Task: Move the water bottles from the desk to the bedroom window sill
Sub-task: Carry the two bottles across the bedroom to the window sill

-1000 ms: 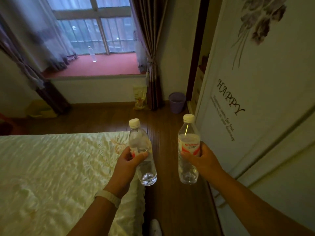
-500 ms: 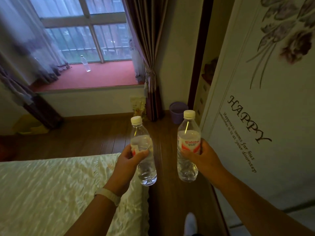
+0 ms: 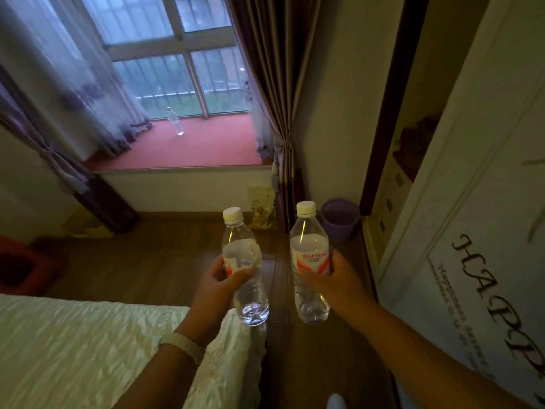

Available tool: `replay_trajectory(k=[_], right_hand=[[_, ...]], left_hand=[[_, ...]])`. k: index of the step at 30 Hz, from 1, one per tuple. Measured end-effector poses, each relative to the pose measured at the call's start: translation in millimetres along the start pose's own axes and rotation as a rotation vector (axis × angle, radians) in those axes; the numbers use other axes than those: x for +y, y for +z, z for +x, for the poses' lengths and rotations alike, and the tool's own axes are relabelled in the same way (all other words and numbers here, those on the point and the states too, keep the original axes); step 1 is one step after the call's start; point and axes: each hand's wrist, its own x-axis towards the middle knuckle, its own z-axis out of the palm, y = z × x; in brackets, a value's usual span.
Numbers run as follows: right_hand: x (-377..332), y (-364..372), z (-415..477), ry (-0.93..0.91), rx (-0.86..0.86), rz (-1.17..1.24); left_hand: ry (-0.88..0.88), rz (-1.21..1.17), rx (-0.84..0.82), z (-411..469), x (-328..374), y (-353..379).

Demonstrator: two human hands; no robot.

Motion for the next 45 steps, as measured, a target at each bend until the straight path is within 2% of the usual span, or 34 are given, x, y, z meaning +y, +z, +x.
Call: replay_trajectory(k=[10,19,29,33,45], right_hand=[[-21.7,-14.2,120.8,0.029,-0.138,0.007],[-47.7,18.9,250.4,0.016,-0.173,-0.037],[-99.5,88.8,405.6,-0.001,-0.204,-0.072],[-117.3,116.6,453.5,-0.026,-0.216,0.002],[-142.2,205.1,597.2,-0.063,-0.376,-0.061]], left_hand=[[-0.017,-0.009,0.079,99.7,11.1,17.5],[-0.007,-0.123,0.107,224.9,14.1,-2.8],[0.047,-0.217,0.116,379.6,63.2,-71.5],[0.049,-0.212,0.188,420.3,78.2,-104.1],[0.085,-0.204,0.374,521.2,111.6,-179.3]])
